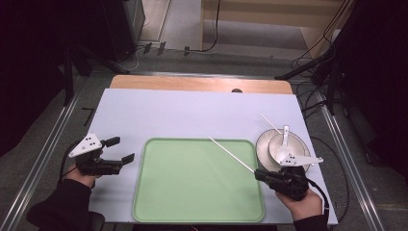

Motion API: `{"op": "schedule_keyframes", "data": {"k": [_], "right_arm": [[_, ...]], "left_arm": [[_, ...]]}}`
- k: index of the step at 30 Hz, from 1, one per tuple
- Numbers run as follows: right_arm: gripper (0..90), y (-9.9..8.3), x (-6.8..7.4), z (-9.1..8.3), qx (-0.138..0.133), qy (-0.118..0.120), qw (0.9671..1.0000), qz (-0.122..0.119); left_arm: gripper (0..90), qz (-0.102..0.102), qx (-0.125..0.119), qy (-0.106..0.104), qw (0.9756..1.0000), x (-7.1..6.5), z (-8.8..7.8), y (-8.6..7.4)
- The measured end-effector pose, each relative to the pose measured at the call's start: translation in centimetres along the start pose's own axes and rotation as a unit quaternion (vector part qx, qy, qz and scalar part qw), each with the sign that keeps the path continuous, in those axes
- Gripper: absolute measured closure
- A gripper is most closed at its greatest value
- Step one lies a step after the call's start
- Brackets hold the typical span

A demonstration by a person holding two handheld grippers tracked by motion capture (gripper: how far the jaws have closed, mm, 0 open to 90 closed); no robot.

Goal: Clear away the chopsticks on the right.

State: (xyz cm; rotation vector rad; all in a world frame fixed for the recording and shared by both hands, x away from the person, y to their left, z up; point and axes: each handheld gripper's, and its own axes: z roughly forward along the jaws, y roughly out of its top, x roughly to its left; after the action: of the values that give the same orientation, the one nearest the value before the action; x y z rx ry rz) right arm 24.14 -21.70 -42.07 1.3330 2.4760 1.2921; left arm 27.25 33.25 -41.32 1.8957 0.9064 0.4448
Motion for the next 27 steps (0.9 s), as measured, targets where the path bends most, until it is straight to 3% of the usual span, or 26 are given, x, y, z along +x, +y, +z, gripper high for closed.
{"op": "schedule_keyframes", "data": {"k": [13,27], "right_arm": [[85.1,-0.9,-0.1,2.2,0.047,0.001,0.9989,-0.001],[84.6,-1.3,-0.6,4.2,0.081,0.008,0.9964,-0.02]], "left_arm": [[15.5,0.001,-0.006,-0.011,0.9999,0.3,0.9,0.4],[15.7,0.006,0.001,-0.005,1.0,0.2,1.1,0.4]]}}
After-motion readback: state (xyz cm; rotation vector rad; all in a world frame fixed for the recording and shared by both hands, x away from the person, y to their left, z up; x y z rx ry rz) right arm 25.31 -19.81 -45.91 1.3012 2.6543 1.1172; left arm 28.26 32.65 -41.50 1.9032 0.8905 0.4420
